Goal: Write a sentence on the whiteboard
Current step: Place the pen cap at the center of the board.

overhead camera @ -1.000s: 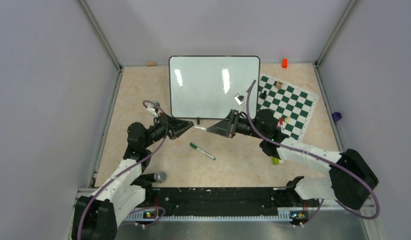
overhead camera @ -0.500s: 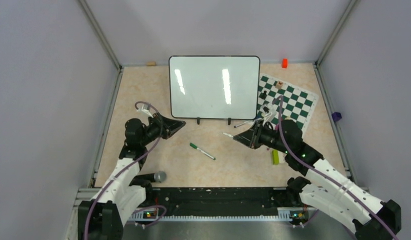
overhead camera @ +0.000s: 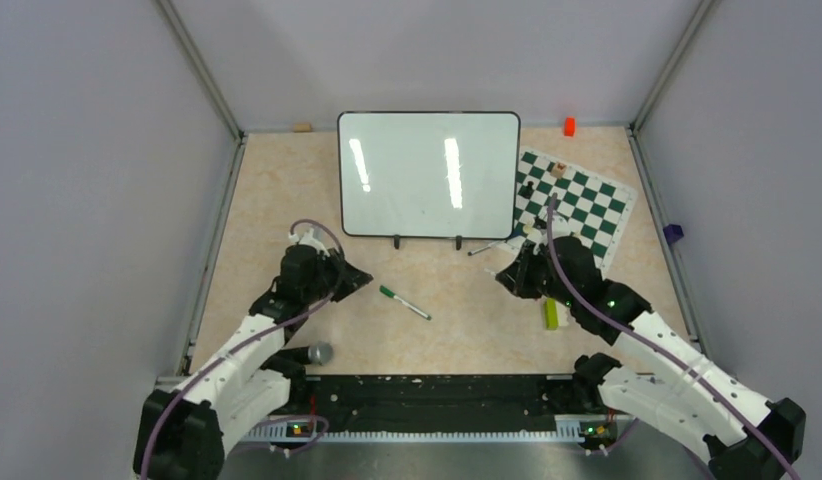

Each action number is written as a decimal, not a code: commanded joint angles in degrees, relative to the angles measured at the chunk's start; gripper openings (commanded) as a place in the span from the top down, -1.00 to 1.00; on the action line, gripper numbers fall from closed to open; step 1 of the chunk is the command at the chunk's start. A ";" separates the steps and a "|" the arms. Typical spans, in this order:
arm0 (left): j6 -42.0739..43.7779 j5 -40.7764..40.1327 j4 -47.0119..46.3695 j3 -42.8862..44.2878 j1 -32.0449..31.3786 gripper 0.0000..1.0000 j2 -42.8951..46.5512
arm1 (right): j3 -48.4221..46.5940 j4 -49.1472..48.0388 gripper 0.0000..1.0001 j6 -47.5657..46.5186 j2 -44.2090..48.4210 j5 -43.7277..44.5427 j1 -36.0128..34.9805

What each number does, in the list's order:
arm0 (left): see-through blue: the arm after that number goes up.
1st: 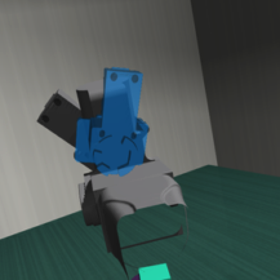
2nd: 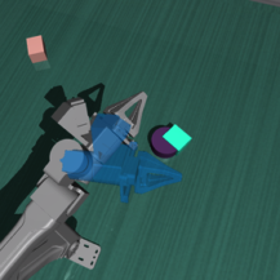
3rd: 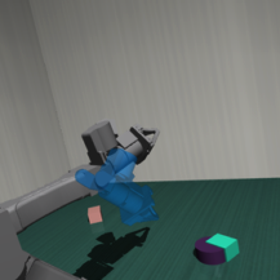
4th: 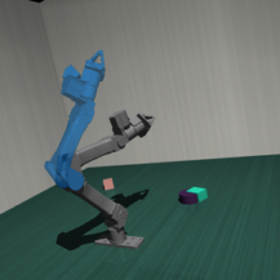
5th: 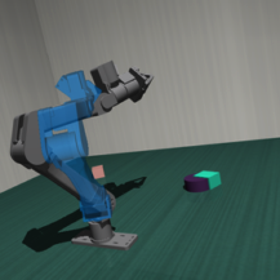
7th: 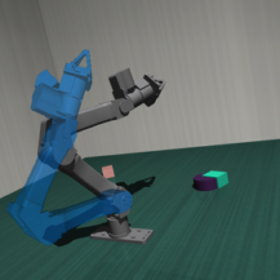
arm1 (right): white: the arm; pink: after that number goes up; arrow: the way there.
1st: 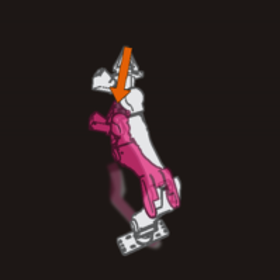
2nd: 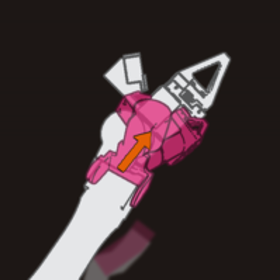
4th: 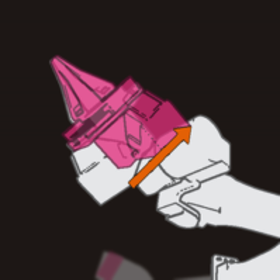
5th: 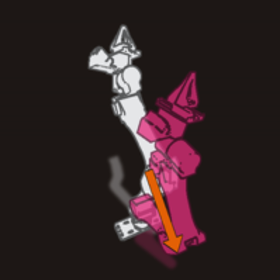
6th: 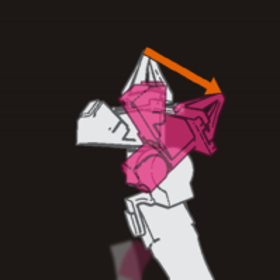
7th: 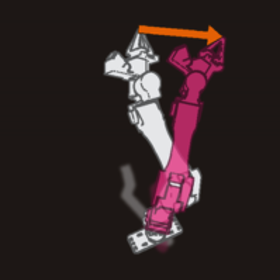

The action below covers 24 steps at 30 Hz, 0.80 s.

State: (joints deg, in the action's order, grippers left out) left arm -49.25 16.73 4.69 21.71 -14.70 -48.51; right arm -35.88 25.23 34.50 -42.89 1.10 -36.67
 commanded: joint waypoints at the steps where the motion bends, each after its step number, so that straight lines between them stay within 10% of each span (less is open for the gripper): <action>1: 0.09 -8.20 0.34 3.44 -10.47 1.00 -6.71 | -4.53 2.59 1.00 0.34 -1.18 4.33 0.45; 10: 0.46 -15.38 -0.85 15.18 -23.99 1.00 -25.24 | -5.68 2.61 1.00 -0.32 0.12 2.81 0.43; 24: 3.09 -14.04 -10.63 19.29 -26.23 0.77 -34.87 | -4.72 12.63 1.00 2.60 0.79 10.38 0.43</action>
State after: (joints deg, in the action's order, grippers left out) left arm -47.55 3.14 -0.16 39.22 -40.47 -82.74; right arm -39.11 33.91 35.83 -42.92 7.51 -36.62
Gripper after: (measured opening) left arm 0.187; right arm 0.098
